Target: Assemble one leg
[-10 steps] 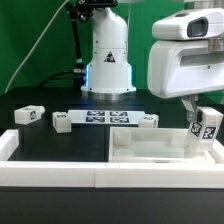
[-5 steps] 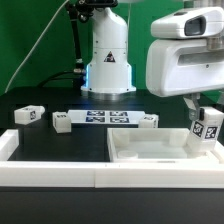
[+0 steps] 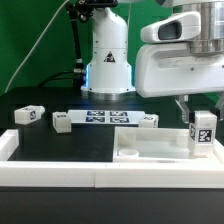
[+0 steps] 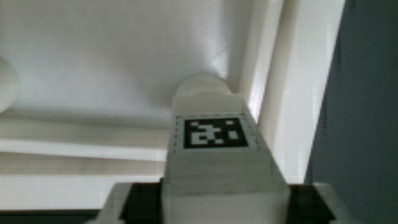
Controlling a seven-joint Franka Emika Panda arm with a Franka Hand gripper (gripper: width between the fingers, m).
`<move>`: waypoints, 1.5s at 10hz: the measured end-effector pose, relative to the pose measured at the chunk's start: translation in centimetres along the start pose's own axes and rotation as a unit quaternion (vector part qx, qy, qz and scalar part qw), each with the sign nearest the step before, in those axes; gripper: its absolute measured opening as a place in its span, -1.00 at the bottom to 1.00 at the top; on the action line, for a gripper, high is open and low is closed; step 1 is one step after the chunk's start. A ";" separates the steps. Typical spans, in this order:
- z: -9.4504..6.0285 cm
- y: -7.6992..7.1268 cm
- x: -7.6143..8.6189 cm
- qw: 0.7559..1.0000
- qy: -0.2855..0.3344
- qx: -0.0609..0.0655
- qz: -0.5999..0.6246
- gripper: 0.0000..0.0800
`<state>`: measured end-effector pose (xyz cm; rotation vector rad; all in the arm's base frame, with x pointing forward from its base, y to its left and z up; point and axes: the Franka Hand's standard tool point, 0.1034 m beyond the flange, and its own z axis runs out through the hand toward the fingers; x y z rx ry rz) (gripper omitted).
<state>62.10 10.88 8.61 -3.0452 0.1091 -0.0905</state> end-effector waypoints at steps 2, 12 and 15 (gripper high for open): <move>0.1 -0.4 0.0 0.994 0.000 0.009 0.106 -0.27; 0.3 -1.1 0.0 0.895 -0.006 0.015 0.446 -0.05; 0.3 -0.9 0.0 0.955 -0.009 0.013 0.297 0.57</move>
Offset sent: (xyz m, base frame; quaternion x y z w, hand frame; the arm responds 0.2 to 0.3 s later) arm -0.0008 0.0113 -0.0126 0.0186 -0.0206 0.2318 0.9724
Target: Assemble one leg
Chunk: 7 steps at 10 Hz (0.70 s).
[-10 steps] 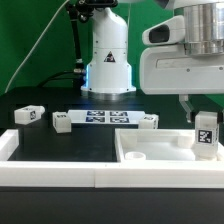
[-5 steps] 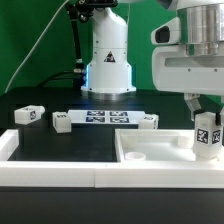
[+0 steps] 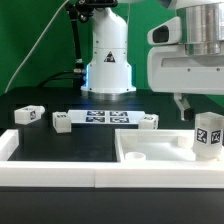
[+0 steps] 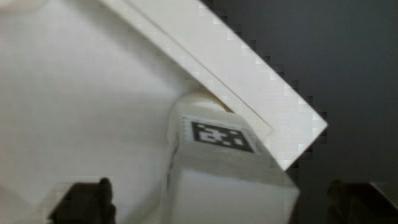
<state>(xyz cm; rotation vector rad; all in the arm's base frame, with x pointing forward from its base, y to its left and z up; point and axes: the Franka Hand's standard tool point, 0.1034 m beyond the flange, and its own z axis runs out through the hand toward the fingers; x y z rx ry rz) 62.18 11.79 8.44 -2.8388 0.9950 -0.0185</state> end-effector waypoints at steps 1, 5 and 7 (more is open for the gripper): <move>0.0 0.0 -0.2 0.998 -0.006 -0.008 -0.060 0.57; -0.1 -0.3 -0.3 0.950 0.013 -0.025 -0.310 0.62; 0.0 -0.5 -0.5 0.919 0.012 -0.027 -0.392 0.62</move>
Offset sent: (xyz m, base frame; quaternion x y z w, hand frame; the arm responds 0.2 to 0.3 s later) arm -0.0040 -0.0107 -0.0017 -0.0319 0.0326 -0.3142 0.9483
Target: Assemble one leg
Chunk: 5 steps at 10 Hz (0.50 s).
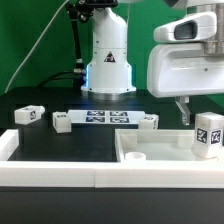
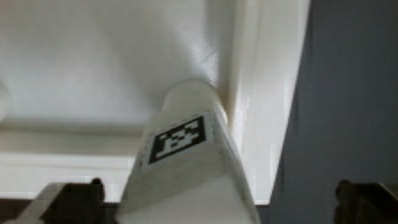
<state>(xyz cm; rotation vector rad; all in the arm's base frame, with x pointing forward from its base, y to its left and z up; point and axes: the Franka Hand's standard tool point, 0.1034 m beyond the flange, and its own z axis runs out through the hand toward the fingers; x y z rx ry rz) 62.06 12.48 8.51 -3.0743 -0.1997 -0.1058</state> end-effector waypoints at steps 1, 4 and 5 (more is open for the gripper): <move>0.1 0.3 -0.1 0.999 -0.001 0.000 -0.045 0.62; 0.2 0.7 -0.1 0.998 -0.003 -0.001 -0.061 0.62; 0.2 0.7 -0.1 0.998 -0.003 -0.001 -0.061 0.35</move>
Offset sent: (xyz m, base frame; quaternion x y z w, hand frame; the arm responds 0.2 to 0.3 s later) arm 0.0000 0.0000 0.0000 0.0000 0.0000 0.0000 1.0000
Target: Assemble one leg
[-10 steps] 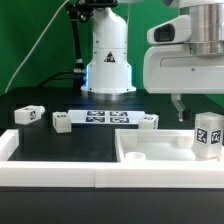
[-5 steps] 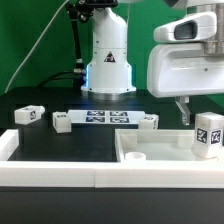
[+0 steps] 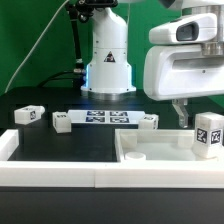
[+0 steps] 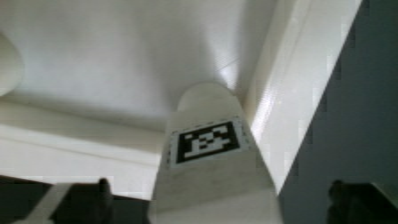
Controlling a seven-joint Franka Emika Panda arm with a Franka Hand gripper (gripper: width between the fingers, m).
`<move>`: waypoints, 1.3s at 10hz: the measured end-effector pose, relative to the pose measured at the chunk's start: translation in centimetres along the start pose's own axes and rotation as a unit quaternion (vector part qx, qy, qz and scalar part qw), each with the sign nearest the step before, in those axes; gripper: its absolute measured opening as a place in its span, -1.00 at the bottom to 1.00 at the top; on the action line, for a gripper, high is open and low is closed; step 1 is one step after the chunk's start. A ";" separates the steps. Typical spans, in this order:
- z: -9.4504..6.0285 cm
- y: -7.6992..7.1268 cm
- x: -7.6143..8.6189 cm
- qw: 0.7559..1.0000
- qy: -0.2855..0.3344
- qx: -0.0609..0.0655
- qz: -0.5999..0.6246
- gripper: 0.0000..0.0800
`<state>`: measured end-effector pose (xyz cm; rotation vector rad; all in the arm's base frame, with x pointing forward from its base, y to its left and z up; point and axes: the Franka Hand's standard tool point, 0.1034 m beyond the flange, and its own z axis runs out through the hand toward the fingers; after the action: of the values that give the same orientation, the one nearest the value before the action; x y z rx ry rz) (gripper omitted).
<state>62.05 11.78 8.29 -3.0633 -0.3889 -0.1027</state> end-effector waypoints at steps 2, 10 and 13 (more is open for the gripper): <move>0.0 0.0 0.0 1.000 0.000 0.000 0.014 0.01; 0.2 0.0 -0.2 0.853 0.018 0.017 0.522 -0.27; 0.2 -0.1 -0.2 0.787 0.016 0.020 0.616 -0.27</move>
Offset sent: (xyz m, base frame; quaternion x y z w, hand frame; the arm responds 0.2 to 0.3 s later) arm 0.0056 0.0059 -0.0018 -0.0070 -0.0196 0.1601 0.9869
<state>61.87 11.88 8.07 -2.5887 1.5456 -0.0694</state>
